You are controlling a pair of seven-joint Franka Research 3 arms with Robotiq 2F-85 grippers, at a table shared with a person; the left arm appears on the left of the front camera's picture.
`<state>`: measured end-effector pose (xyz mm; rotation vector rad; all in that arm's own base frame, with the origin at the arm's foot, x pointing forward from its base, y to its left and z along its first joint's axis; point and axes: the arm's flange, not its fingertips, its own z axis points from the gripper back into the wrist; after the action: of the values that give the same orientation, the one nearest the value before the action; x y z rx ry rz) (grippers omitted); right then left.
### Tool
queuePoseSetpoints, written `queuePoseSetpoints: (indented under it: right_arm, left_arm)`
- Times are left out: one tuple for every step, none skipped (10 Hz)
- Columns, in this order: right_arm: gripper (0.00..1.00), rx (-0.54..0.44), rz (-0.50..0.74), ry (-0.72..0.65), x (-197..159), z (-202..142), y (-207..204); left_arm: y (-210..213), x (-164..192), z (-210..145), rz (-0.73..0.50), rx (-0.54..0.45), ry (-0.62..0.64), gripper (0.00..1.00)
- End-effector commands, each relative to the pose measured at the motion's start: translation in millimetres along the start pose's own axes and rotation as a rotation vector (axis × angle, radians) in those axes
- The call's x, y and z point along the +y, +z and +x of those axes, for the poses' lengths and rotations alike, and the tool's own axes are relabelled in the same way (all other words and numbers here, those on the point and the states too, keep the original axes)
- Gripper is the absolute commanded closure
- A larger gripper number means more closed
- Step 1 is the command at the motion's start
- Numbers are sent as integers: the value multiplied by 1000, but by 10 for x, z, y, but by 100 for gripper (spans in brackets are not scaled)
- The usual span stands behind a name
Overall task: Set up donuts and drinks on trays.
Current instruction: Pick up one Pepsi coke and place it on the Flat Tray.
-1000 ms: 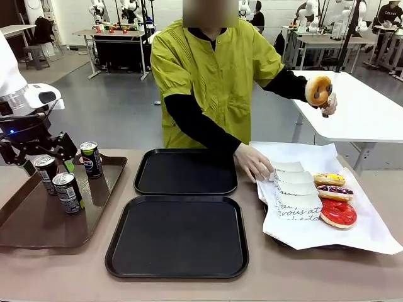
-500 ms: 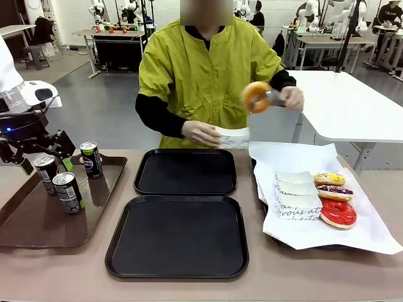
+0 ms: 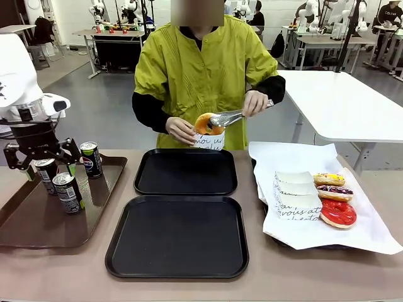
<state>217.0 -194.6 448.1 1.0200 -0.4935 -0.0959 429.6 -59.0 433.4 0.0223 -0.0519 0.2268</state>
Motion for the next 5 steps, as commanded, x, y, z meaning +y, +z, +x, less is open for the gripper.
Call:
queuePoseSetpoints:
  right_arm:
    - [0,-6,1,2,-14,-1,4]
    - [0,-6,1,2,-14,-1,4]
    - [0,-6,1,2,-14,-1,4]
    - [0,-6,1,2,-14,-1,4]
    - [0,-6,1,2,-14,-1,4]
  left_arm:
    - [-27,-106,151,25,2,1,0]
    - [-65,-77,83,4,-7,-3,0]
    - [-59,-69,28,-23,-18,-9,0]
    - [-27,-116,54,-24,-26,-32,0]
    - [-46,-156,114,-10,-26,-56,0]
